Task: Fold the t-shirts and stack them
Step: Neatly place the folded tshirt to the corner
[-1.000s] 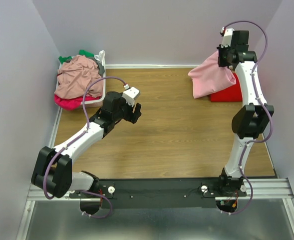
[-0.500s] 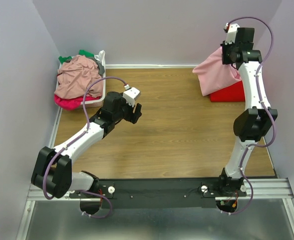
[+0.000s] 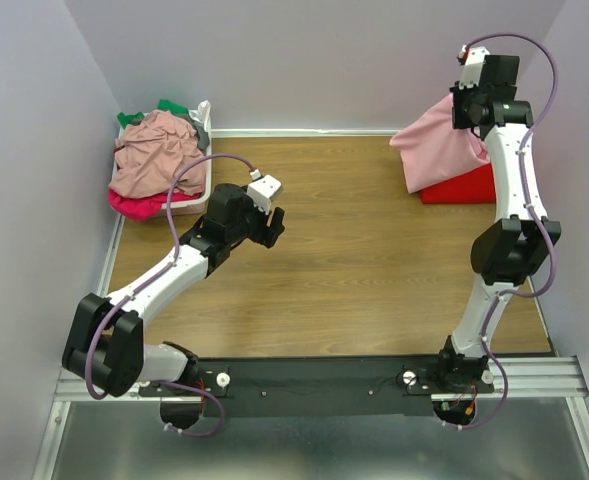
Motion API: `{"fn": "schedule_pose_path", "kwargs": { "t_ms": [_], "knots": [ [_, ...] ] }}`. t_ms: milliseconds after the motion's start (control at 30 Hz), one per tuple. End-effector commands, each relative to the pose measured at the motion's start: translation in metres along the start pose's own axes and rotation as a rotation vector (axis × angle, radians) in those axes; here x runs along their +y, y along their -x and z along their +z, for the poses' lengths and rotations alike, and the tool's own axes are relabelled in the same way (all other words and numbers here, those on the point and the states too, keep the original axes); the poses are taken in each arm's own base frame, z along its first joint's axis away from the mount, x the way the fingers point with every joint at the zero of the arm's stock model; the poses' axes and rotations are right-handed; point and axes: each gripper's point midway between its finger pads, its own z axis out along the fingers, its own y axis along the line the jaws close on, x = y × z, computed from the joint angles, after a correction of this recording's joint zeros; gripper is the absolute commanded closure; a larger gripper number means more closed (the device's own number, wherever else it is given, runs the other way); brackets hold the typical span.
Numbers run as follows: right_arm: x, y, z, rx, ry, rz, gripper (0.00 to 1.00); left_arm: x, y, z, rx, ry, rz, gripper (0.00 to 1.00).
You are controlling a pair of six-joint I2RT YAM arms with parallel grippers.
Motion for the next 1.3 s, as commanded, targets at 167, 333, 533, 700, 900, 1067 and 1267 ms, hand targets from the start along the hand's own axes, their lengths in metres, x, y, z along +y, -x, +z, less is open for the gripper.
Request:
{"fn": "schedule_pose_path", "kwargs": {
  "t_ms": [167, 333, 533, 700, 900, 1067, 1267],
  "knots": [
    [-0.018, 0.016, -0.031, -0.052, -0.043, -0.006, 1.0, -0.001, 0.01, -0.006, -0.011, 0.009, 0.022, 0.26],
    [-0.016, 0.016, -0.037, -0.055, -0.033, -0.002, 1.0, -0.002, 0.01, -0.006, -0.01, 0.008, 0.025, 0.26],
    [-0.018, 0.011, -0.035, -0.043, -0.033, -0.001, 0.99, -0.002, 0.009, -0.006, -0.007, 0.012, 0.026, 0.26],
    [-0.021, 0.0, -0.017, -0.012, -0.03, -0.005, 1.0, -0.003, 0.009, -0.006, -0.007, 0.013, 0.028, 0.26],
    [-0.033, -0.005, 0.006, 0.011, -0.066, -0.025, 1.0, -0.003, 0.008, -0.005, -0.002, 0.014, 0.03, 0.26],
    [-0.036, -0.011, 0.031, 0.025, -0.073, -0.036, 1.0, -0.002, 0.006, -0.004, 0.004, 0.016, 0.031, 0.26],
    [-0.061, -0.014, 0.046, 0.032, -0.207, -0.048, 1.0, -0.001, 0.003, -0.003, 0.014, 0.02, 0.03, 0.26]
  ]
}}
